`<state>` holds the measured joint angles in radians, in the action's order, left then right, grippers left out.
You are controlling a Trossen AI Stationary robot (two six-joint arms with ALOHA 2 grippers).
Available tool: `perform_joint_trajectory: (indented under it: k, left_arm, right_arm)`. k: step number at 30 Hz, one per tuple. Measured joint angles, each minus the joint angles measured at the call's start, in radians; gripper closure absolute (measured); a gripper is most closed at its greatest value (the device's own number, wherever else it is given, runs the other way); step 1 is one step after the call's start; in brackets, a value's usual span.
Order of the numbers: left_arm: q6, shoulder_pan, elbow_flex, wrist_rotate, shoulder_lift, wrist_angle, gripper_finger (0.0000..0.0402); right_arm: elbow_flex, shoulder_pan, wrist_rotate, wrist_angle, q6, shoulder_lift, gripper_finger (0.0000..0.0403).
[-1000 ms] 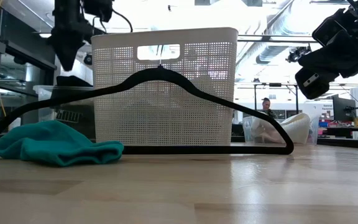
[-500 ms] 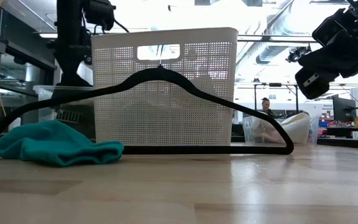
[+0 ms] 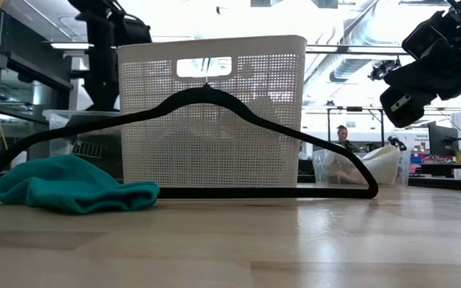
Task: Pick & Place Cloths
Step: Put the black boxer shorts into the left transparent bin
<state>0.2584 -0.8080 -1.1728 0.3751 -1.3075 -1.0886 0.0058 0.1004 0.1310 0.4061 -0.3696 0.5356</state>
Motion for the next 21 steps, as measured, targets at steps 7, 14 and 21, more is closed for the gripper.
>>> perform_joint_trajectory:
  k: [7,14,21]
  left_arm:
    - [-0.002,-0.024,0.0,-0.035,-0.099,0.081,0.0311]
    - [-0.014,-0.024,0.0,-0.054,-0.196,0.093,0.0311]
    - [-0.026,-0.055,-0.003,-0.139,-0.236,0.105,0.0311]
  right_arm:
    - [0.0,0.0,0.0,0.0,0.0,0.0,0.04]
    - [0.0,0.0,0.0,0.0,0.0,0.0,0.04]
    - [0.0,0.0,0.0,0.0,0.0,0.0,0.04]
